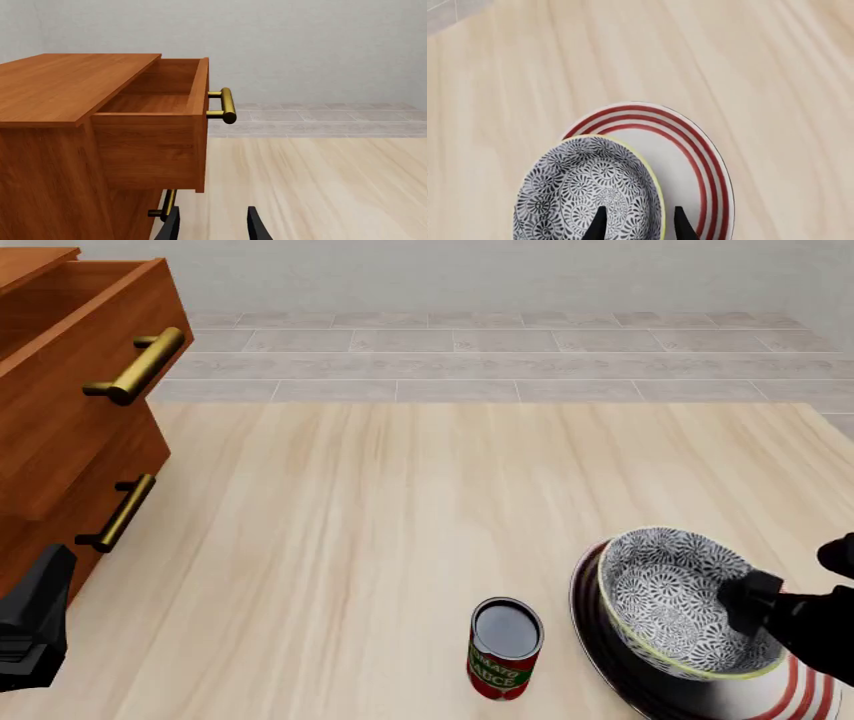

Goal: Put the bowl on the plate.

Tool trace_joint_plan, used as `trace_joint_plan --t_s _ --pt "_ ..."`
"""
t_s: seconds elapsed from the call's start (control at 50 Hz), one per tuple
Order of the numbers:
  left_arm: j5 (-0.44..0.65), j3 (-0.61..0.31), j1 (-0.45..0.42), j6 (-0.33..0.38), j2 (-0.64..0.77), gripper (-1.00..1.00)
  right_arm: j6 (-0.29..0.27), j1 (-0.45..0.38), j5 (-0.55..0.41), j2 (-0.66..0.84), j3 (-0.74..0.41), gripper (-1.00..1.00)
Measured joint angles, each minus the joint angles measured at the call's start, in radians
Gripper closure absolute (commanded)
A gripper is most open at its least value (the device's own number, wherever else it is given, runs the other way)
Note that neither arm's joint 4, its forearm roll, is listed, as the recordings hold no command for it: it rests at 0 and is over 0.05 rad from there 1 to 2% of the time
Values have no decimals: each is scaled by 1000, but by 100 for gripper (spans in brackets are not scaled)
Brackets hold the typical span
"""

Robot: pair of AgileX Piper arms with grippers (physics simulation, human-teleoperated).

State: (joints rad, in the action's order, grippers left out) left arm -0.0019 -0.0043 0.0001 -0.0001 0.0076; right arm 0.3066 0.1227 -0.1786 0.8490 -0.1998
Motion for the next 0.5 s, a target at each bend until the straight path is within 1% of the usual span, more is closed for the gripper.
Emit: trace_joint_plan --t_s 0.5 --pt "0 0 0 0 0 -100 -61 42 -144 -72 -134 -100"
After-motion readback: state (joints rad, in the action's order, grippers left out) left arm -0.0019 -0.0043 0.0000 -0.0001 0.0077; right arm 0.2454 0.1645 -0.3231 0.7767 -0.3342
